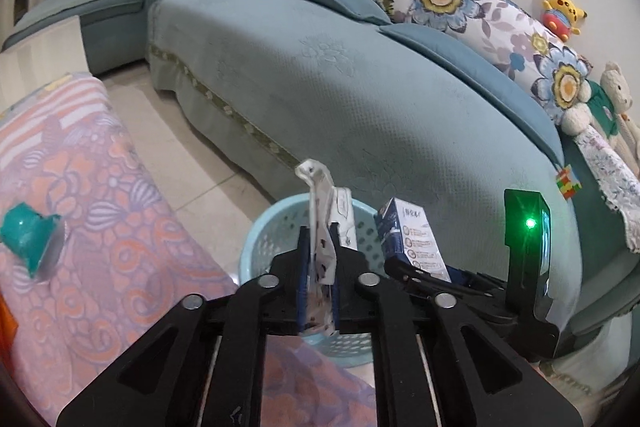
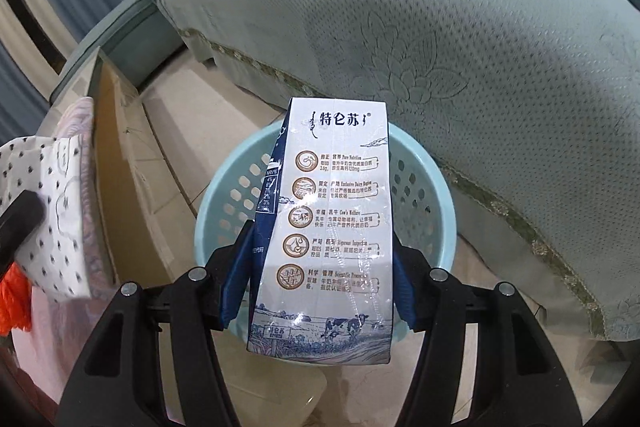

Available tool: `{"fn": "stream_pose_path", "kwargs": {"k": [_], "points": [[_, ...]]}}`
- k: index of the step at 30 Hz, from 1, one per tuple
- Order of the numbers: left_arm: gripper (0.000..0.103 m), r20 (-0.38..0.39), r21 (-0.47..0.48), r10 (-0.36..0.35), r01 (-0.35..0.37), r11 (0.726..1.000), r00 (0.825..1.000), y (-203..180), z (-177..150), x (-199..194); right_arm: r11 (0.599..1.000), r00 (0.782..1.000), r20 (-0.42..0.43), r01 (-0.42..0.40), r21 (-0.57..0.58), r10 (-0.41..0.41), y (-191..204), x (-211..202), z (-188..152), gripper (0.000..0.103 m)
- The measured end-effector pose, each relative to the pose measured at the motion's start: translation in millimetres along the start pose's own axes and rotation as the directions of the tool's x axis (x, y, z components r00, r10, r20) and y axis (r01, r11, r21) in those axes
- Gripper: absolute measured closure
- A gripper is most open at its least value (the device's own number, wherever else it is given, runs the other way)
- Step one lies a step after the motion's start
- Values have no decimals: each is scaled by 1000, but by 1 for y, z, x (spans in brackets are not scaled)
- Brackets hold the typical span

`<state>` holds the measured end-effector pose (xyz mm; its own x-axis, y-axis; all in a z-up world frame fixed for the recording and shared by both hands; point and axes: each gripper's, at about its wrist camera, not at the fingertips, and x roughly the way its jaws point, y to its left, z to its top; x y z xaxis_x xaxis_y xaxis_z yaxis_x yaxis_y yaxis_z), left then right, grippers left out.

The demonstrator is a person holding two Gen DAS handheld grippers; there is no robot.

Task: Collect trash
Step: 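Carry napkin and milk box over the blue basket and open both tools, then move both tools back over the table toward the red bag and bottle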

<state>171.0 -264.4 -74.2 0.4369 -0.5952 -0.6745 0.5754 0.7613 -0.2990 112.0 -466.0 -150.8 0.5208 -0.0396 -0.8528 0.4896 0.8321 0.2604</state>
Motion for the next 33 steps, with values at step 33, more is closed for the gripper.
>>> {"fn": "stream_pose_path", "kwargs": {"k": [33], "points": [[41,400,-332,311,-180,926,862,103,-48,-268,793,864,274,-206,-573,422,215,-165,-64,47]]}}
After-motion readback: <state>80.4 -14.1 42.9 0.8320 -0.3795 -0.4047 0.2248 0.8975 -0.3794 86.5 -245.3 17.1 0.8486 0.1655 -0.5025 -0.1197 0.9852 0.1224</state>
